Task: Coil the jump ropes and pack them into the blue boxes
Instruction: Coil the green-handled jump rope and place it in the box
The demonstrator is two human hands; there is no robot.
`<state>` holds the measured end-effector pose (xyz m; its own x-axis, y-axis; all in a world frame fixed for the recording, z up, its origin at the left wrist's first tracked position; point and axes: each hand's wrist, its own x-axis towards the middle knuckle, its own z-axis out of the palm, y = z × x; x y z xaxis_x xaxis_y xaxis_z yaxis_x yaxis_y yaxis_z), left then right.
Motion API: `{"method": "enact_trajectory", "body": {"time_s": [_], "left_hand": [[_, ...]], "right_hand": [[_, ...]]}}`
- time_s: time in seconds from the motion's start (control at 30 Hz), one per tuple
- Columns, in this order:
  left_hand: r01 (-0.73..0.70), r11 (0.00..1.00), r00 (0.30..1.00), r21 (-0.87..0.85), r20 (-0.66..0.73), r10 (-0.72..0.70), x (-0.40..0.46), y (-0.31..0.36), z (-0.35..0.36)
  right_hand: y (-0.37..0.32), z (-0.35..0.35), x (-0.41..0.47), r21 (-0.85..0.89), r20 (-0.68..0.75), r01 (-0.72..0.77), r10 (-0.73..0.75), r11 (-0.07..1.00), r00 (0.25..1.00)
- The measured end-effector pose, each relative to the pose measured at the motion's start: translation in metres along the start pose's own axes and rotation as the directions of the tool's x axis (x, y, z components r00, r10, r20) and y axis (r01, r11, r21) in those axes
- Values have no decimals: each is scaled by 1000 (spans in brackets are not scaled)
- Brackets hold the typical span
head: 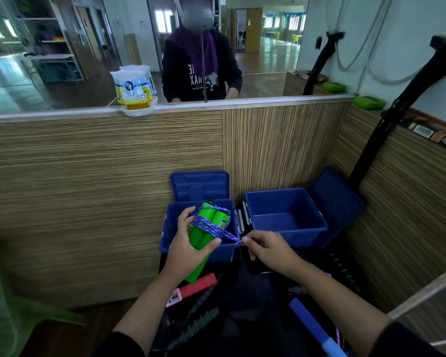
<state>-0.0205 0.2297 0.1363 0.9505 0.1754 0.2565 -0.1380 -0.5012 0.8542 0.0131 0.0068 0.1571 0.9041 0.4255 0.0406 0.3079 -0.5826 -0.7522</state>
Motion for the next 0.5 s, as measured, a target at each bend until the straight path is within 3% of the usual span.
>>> {"method": "enact_trajectory", "body": {"time_s": [0.1,0.37,0.5], "left_hand": [[-4,1000,998,27,62,3,-5,2,3],[-49,999,986,-21,160,52,-13,-1,12],[-29,998,987,-53,158,37,-12,-1,14]], "right_hand": [[-7,-3,0,-1,-106,26,-26,1000,994],[-12,0,10,-65,-160,15,-26,998,987],[-9,4,10,-25,-325,-34,24,999,945]]}}
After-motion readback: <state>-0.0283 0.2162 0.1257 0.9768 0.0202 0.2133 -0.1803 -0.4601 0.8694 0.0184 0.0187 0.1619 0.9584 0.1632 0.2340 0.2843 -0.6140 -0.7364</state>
